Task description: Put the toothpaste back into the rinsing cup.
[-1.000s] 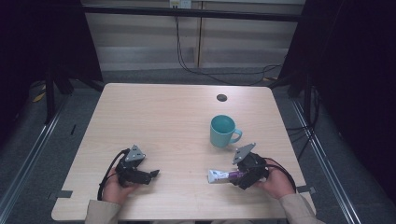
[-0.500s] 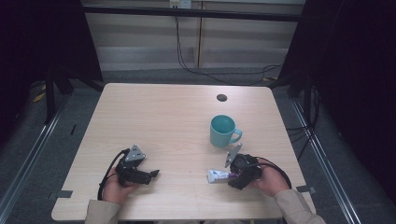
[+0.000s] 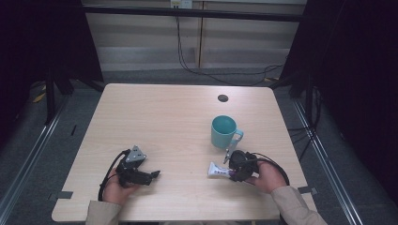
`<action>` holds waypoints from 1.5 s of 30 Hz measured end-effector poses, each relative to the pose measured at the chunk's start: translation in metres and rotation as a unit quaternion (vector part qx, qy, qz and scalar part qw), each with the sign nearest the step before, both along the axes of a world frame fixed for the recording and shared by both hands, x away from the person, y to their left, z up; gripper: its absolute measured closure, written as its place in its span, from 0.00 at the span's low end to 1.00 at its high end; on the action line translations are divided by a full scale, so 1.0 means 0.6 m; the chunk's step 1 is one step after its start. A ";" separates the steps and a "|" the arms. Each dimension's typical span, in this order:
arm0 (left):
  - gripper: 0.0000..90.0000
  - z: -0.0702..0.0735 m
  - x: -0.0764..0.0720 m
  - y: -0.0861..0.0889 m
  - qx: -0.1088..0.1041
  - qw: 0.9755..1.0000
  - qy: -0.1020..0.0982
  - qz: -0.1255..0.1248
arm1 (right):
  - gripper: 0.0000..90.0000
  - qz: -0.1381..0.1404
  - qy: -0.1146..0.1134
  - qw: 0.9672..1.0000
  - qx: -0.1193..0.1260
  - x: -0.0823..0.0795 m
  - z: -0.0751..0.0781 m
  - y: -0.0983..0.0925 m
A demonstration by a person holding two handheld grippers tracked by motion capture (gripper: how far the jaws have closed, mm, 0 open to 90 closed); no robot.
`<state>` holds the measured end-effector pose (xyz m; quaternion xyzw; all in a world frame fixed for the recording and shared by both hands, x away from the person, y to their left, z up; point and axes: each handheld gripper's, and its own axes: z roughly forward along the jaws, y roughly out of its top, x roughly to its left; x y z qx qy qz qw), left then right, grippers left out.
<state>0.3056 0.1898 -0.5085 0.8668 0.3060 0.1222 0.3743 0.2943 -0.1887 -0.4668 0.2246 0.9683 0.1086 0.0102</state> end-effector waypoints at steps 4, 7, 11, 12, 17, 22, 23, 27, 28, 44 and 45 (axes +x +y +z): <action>0.17 0.000 0.000 0.000 0.000 1.000 0.000 0.000 | 0.84 -0.008 -0.007 1.000 0.001 -0.008 0.001 -0.002; 0.17 0.000 0.000 0.000 0.002 1.000 0.000 0.001 | 0.84 -0.015 -0.012 1.000 0.007 -0.013 0.002 -0.005; 0.17 0.001 0.000 0.000 0.002 1.000 0.001 0.001 | 0.84 -0.033 -0.029 0.998 0.053 -0.020 0.018 -0.022; 0.17 0.001 0.000 0.000 0.002 1.000 0.001 0.002 | 0.84 -0.038 -0.032 0.997 0.060 -0.022 0.023 -0.025; 0.17 0.001 0.000 0.000 0.002 1.000 0.001 0.002 | 0.84 -0.047 -0.050 0.993 0.094 -0.024 0.038 -0.036; 0.17 0.001 0.000 0.000 0.001 1.000 0.001 0.002 | 0.84 -0.059 -0.067 0.988 0.125 -0.025 0.051 -0.044; 0.17 0.001 0.000 0.000 0.001 1.000 0.001 0.002 | 0.84 -0.059 -0.068 0.988 0.129 -0.025 0.052 -0.044; 0.17 0.000 0.001 0.000 0.001 1.000 0.000 0.001 | 0.84 -0.070 -0.075 0.984 0.148 -0.027 0.060 -0.047; 0.17 0.000 0.001 0.000 0.001 1.000 -0.001 0.002 | 0.84 -0.075 -0.078 0.980 0.167 -0.026 0.062 -0.049; 0.17 0.001 0.002 0.000 0.001 1.000 0.001 -0.002 | 0.84 -0.103 -0.107 0.960 0.236 -0.024 0.092 -0.061; 0.17 0.000 0.002 0.000 -0.001 1.000 0.001 -0.001 | 0.84 -0.104 -0.109 0.959 0.238 -0.024 0.094 -0.060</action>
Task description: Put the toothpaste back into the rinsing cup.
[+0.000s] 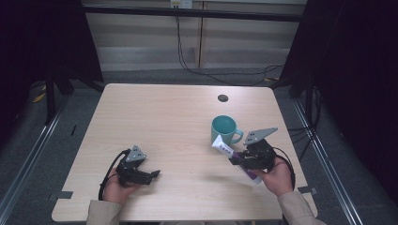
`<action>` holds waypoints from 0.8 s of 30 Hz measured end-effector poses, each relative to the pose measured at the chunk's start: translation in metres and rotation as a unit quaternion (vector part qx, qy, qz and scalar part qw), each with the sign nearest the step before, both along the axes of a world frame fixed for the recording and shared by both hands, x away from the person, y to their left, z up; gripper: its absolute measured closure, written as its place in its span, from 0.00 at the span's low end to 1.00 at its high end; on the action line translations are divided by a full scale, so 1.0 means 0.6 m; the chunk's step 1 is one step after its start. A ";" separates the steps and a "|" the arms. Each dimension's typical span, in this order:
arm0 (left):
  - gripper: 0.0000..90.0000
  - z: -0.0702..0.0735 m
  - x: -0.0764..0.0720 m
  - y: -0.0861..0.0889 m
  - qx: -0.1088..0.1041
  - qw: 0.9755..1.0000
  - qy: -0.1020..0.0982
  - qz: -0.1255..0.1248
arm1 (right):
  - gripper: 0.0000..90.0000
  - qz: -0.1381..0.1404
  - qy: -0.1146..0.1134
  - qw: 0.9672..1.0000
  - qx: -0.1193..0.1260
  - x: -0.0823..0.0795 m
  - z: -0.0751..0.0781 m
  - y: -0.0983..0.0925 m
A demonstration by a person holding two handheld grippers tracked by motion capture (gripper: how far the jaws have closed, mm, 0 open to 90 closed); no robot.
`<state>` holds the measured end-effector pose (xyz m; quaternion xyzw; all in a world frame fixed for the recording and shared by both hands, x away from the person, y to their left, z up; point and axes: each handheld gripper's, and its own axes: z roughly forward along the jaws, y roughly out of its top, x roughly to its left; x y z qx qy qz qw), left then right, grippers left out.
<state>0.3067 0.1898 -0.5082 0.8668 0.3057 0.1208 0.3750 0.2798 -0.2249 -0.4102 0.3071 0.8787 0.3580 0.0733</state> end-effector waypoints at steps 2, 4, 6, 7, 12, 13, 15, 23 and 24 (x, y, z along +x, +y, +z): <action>0.17 0.000 0.000 0.000 -0.001 1.000 0.001 0.000 | 0.84 -0.003 -0.004 1.000 0.008 0.002 0.006 -0.002; 0.17 0.000 0.000 0.000 -0.002 1.000 0.002 0.001 | 0.84 -0.008 -0.006 1.000 0.021 0.004 0.010 -0.005; 0.17 0.000 0.000 0.000 -0.002 1.000 0.002 0.001 | 0.84 -0.013 -0.011 0.999 0.030 0.005 0.014 -0.008; 0.17 0.000 0.000 0.000 -0.002 1.000 0.002 0.001 | 0.84 -0.017 -0.013 0.999 0.035 0.006 0.016 -0.008; 0.17 0.000 0.000 0.000 0.000 1.000 0.000 0.000 | 0.84 -0.026 -0.022 0.998 0.054 0.008 0.027 -0.012; 0.17 0.000 0.000 0.000 0.000 1.000 0.000 0.000 | 0.84 -0.030 -0.026 0.997 0.066 0.009 0.031 -0.015; 0.17 0.000 0.000 -0.001 -0.001 1.000 0.002 0.001 | 0.84 -0.034 -0.031 0.996 0.074 0.010 0.037 -0.018; 0.17 0.000 0.000 -0.001 -0.001 1.000 0.001 0.001 | 0.84 -0.044 -0.041 0.993 0.098 0.015 0.050 -0.026; 0.17 0.000 -0.001 -0.001 -0.001 1.000 0.001 0.001 | 0.84 -0.047 -0.042 0.993 0.098 0.015 0.052 -0.027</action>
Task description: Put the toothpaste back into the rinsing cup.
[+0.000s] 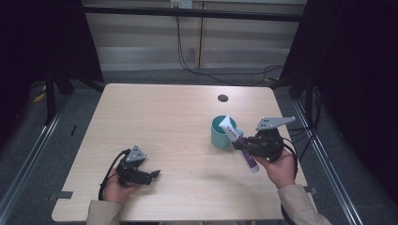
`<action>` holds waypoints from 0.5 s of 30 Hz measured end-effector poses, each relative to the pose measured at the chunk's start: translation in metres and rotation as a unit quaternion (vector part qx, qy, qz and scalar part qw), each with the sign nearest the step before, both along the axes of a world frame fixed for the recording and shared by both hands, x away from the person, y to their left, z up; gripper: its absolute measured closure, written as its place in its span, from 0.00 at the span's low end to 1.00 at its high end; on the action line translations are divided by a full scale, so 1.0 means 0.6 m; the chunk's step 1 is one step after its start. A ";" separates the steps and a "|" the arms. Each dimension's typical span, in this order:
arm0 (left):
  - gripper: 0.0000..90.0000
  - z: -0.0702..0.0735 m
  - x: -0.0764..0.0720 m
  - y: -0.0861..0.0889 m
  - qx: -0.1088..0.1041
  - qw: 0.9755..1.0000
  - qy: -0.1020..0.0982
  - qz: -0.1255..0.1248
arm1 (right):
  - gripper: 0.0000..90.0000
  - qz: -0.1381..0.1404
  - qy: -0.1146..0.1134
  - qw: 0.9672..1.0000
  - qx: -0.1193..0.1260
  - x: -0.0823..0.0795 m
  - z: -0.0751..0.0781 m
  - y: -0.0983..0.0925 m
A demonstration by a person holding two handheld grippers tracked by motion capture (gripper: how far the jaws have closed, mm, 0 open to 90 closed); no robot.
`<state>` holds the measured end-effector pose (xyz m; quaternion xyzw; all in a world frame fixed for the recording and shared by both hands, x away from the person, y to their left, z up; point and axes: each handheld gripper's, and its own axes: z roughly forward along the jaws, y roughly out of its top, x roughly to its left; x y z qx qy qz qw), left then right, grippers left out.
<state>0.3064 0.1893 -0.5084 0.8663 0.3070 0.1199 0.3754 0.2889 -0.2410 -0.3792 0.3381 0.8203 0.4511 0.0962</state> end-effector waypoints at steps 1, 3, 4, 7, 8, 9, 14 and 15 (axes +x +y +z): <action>0.17 0.000 0.000 0.000 0.000 1.000 0.000 0.000 | 0.84 0.000 0.000 1.000 0.000 0.000 0.000 0.000; 0.17 0.000 0.000 0.000 0.000 1.000 0.000 0.000 | 0.84 -0.005 -0.003 1.000 0.007 0.001 0.003 -0.001; 0.17 0.000 0.000 0.000 0.000 1.000 0.000 0.000 | 0.84 -0.007 -0.004 1.000 0.012 0.003 0.005 -0.002; 0.17 0.000 0.000 0.000 0.000 1.000 0.000 0.000 | 0.84 -0.010 -0.006 1.000 0.020 0.005 0.012 -0.002; 0.17 0.000 0.000 0.000 0.000 1.000 0.000 0.000 | 0.84 -0.011 -0.007 1.000 0.023 0.006 0.014 -0.002; 0.17 0.000 0.000 0.000 0.000 1.000 0.000 0.000 | 0.84 -0.014 -0.007 1.000 0.023 0.007 0.015 -0.001; 0.17 0.000 0.000 0.000 0.000 1.000 0.001 -0.001 | 0.84 -0.021 -0.016 0.999 0.036 0.013 0.027 -0.003; 0.17 0.000 0.001 0.001 0.001 1.000 -0.001 -0.002 | 0.84 -0.021 -0.016 0.999 0.036 0.013 0.027 -0.003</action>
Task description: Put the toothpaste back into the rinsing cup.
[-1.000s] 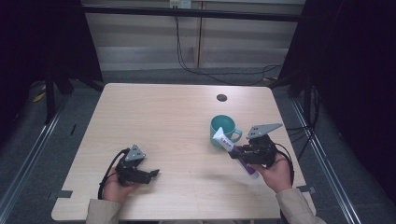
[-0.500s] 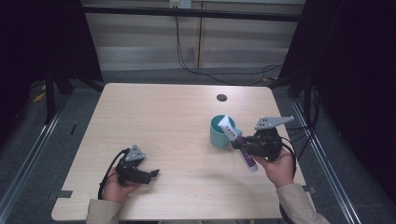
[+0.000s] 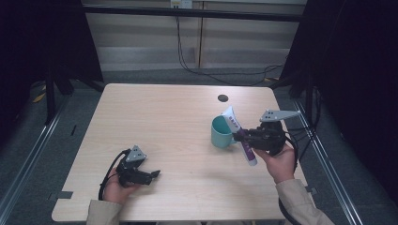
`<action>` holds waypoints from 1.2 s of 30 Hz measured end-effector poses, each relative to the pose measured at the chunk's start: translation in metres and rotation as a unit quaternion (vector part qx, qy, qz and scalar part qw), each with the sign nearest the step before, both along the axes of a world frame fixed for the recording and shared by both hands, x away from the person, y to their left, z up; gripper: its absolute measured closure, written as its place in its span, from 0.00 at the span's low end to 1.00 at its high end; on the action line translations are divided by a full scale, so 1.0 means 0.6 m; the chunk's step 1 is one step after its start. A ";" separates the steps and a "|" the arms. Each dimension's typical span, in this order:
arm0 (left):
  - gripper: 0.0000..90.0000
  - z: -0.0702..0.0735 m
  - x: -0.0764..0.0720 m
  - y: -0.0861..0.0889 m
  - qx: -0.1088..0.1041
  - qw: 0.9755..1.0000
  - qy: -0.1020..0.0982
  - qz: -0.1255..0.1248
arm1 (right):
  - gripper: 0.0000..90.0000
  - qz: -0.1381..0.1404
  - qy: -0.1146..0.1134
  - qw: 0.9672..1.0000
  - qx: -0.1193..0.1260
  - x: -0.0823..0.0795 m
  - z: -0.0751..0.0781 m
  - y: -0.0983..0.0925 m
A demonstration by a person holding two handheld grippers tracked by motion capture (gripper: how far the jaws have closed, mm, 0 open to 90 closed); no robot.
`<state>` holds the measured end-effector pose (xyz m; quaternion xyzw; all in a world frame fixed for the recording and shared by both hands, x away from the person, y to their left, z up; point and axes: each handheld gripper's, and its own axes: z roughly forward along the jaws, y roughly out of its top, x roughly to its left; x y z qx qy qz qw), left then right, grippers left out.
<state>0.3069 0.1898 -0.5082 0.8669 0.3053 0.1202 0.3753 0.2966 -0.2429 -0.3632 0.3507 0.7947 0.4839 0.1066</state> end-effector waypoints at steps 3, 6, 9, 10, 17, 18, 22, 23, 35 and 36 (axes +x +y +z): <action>0.17 0.000 0.000 0.001 -0.003 1.000 0.003 0.002 | 0.84 -0.006 -0.005 1.000 0.012 0.003 0.005 -0.004; 0.17 0.000 0.000 0.000 0.000 1.000 0.000 0.000 | 0.84 -0.012 -0.007 1.000 0.021 0.004 0.008 -0.008; 0.17 0.000 0.000 0.000 0.001 1.000 0.000 0.000 | 0.84 -0.019 -0.012 0.999 0.030 0.008 0.014 -0.011; 0.17 0.000 -0.001 -0.001 0.000 1.000 0.001 0.001 | 0.84 -0.021 -0.013 0.999 0.030 0.008 0.016 -0.011; 0.17 0.000 -0.001 0.000 0.003 1.000 -0.001 -0.002 | 0.84 -0.030 -0.023 0.999 0.035 0.018 0.026 -0.010; 0.17 0.000 -0.001 0.000 0.003 1.000 -0.001 -0.002 | 0.84 -0.032 -0.024 0.999 0.034 0.019 0.027 -0.009; 0.17 0.000 -0.001 -0.001 0.003 1.000 -0.002 -0.001 | 0.84 -0.037 -0.033 0.998 0.045 0.026 0.029 -0.001; 0.17 0.000 -0.001 0.000 0.004 1.000 -0.002 -0.001 | 0.84 -0.038 -0.034 0.998 0.046 0.029 0.029 0.001; 0.17 0.000 -0.001 0.000 0.003 1.000 -0.002 -0.001 | 0.84 -0.051 -0.042 0.996 0.067 0.058 0.031 0.017; 0.17 0.000 -0.001 0.000 0.003 1.000 -0.002 -0.001 | 0.84 -0.052 -0.040 0.995 0.069 0.061 0.030 0.018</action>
